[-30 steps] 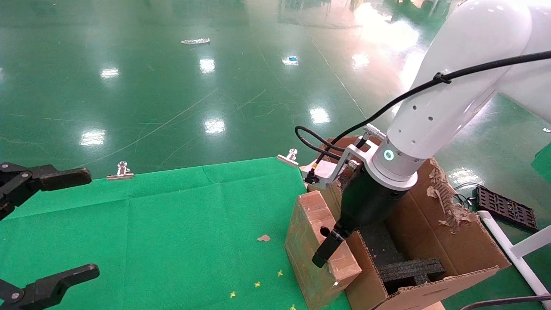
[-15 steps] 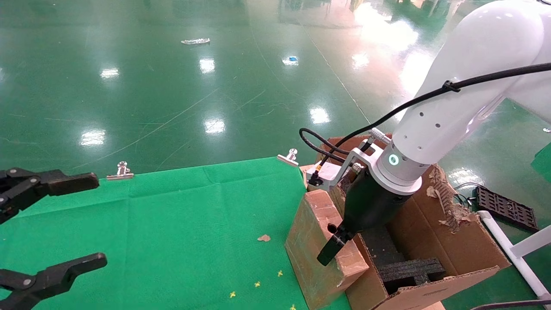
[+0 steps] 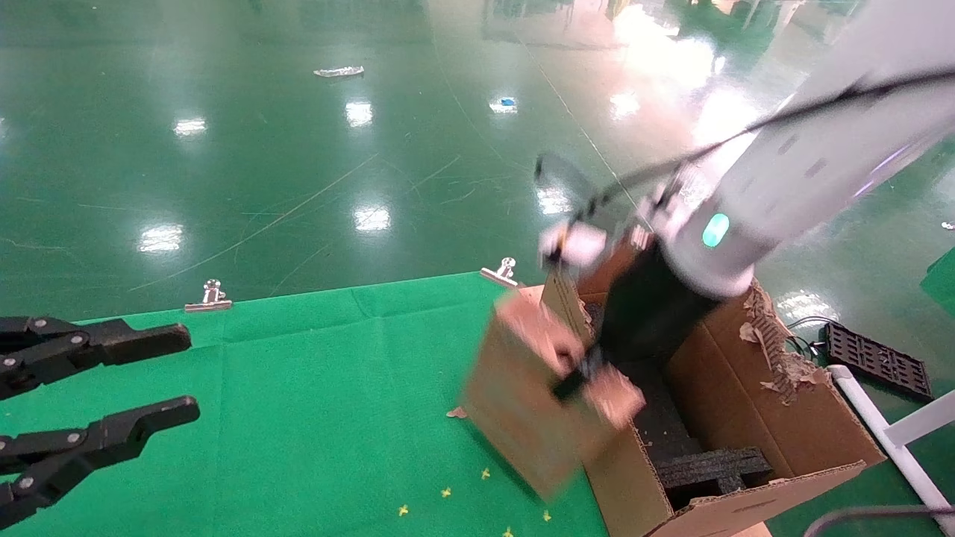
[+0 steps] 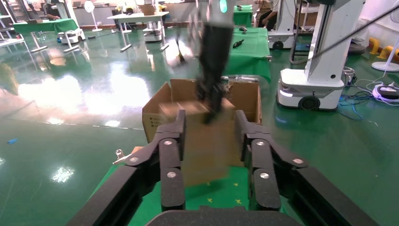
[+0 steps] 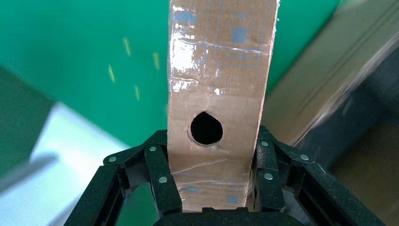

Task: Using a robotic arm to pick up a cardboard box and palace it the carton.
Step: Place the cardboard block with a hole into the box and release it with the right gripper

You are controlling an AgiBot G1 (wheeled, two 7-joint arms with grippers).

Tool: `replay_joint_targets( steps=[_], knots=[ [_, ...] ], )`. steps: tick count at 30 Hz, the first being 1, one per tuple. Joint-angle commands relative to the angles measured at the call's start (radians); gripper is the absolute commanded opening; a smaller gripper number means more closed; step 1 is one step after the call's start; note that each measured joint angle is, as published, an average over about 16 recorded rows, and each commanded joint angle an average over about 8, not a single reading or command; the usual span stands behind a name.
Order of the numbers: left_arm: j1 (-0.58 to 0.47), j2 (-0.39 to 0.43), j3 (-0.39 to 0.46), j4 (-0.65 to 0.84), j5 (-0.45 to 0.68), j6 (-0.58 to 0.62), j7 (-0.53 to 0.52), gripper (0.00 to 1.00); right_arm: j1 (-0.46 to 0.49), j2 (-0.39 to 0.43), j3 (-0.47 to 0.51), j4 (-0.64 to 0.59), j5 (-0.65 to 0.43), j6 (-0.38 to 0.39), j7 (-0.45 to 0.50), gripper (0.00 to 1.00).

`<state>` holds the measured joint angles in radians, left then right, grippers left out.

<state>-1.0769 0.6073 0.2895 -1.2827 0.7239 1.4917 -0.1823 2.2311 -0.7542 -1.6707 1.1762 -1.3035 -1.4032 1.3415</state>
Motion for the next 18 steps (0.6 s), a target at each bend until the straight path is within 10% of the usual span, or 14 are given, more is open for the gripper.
replay_joint_targets(
  steps=[1, 18],
  knots=[
    [0.0, 0.0, 0.0, 0.0, 0.0, 0.0, 0.0, 0.0, 0.028, 0.027, 0.029, 0.001, 0.018, 0.02, -0.033, 0.0],
    [0.0, 0.0, 0.001, 0.0, -0.001, -0.001, 0.001, 0.0, 0.24, 0.171, 0.062, -0.289, -0.165, 0.008, -0.135, 0.0]
  ],
)
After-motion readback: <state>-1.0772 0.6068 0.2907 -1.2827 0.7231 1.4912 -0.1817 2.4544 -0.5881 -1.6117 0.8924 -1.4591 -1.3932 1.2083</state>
